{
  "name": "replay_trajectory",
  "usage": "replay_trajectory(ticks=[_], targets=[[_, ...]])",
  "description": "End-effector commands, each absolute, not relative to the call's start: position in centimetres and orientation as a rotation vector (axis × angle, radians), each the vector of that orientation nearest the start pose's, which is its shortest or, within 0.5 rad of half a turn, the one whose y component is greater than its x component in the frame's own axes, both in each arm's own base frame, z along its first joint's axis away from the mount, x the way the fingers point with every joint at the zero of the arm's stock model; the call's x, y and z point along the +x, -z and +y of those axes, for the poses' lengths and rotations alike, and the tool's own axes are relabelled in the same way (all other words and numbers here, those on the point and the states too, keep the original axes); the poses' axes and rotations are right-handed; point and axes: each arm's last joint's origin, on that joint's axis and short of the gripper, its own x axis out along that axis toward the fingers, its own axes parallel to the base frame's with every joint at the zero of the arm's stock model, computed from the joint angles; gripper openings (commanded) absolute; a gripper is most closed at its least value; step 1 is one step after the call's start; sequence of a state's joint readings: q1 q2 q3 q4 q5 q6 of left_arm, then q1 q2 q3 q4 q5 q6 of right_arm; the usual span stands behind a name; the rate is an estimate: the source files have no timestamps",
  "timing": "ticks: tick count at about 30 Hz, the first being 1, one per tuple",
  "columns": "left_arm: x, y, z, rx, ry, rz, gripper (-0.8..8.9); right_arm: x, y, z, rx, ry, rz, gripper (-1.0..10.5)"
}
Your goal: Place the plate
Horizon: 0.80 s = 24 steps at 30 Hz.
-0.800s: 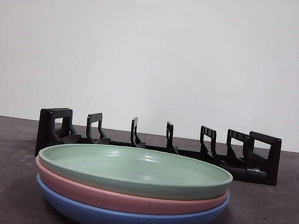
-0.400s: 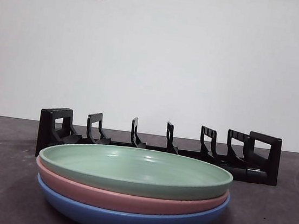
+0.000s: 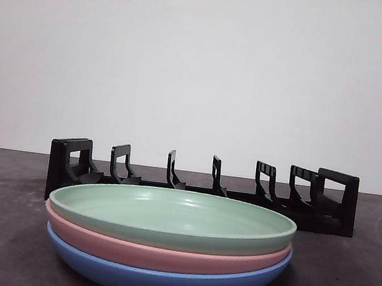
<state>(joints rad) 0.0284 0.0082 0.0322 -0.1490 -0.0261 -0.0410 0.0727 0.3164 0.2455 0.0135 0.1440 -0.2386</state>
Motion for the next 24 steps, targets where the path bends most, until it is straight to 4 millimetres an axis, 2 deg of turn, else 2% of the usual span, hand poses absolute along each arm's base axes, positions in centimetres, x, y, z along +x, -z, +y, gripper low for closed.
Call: replay_trajectory(ticks=[1, 5, 8, 24], targets=[[9.7, -15.4, 0.4, -0.038, -0.058, 0.132, 0.08, 10.6, -18.9, 0.1, -0.114, 0.102, 0.068, 0.1], [9.7, -15.4, 0.4, -0.038, -0.058, 0.132, 0.08, 10.0, -15.8, -0.1, -0.058, 0.081, 0.1, 0.1], [9.7, -15.4, 0.4, -0.038, -0.058, 0.131, 0.08, 9.6, -15.2, -0.1, -0.062, 0.08, 0.154, 0.1], [9.7, -15.4, 0.3, -0.038, -0.057, 0.13, 0.08, 9.6, -15.2, 0.0, -0.062, 0.06, 0.15, 0.1]])
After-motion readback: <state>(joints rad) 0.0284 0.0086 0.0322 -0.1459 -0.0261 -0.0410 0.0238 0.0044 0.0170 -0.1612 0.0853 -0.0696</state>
